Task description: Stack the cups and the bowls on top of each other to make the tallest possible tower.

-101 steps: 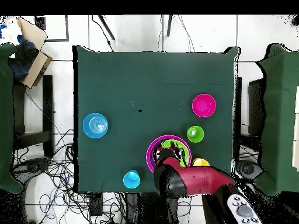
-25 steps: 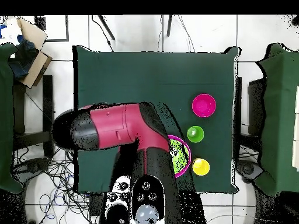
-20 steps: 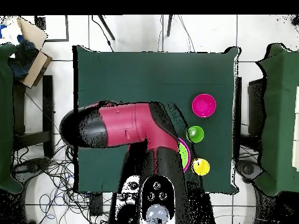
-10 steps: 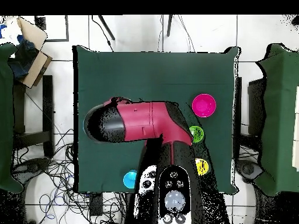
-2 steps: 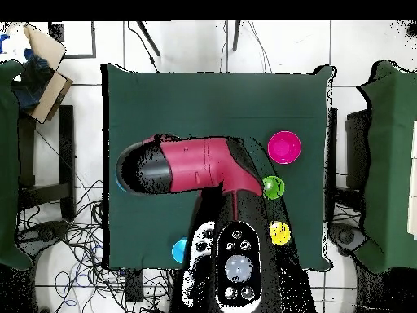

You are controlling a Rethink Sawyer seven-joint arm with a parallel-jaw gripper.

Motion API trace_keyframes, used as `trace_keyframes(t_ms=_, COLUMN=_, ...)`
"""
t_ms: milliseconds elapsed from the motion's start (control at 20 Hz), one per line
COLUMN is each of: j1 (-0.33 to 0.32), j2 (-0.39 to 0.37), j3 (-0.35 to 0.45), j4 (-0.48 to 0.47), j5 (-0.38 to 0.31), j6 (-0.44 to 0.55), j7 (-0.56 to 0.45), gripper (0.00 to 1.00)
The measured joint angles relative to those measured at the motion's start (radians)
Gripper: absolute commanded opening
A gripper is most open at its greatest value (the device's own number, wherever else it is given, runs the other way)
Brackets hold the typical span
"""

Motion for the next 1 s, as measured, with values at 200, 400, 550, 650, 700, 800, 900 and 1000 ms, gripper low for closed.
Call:
trace_keyframes(t_ms=200, j1=0.016, j2=0.082, j3=0.001, j4=-0.108, j5=-0.001, j6=0.011, j7=0.0, gripper=1.0)
trace_keyframes(t_ms=400, j1=0.026, j2=0.142, j3=0.001, j4=-0.176, j5=-0.001, j6=0.011, j7=0.0, gripper=1.0)
trace_keyframes(t_ms=550, j1=0.037, j2=0.197, j3=0.0, j4=-0.226, j5=-0.002, j6=0.009, j7=0.0, gripper=1.0)
trace_keyframes(t_ms=650, j1=0.048, j2=0.225, j3=-0.005, j4=-0.244, j5=-0.002, j6=0.002, j7=0.0, gripper=1.0)
trace_keyframes(t_ms=700, j1=0.053, j2=0.235, j3=-0.008, j4=-0.25, j5=-0.002, j6=-0.002, j7=0.0, gripper=1.0)
trace_keyframes(t_ms=800, j1=0.069, j2=0.255, j3=-0.017, j4=-0.257, j5=-0.004, j6=-0.013, j7=0.0, gripper=1.0)
trace_keyframes(t_ms=900, j1=0.096, j2=0.278, j3=-0.036, j4=-0.259, j5=-0.005, j6=-0.029, j7=0.0, gripper=1.0)
trace_keyframes(t_ms=1000, j1=0.112, j2=0.288, j3=-0.048, j4=-0.259, j5=-0.005, j6=-0.039, j7=0.0, gripper=1.0)
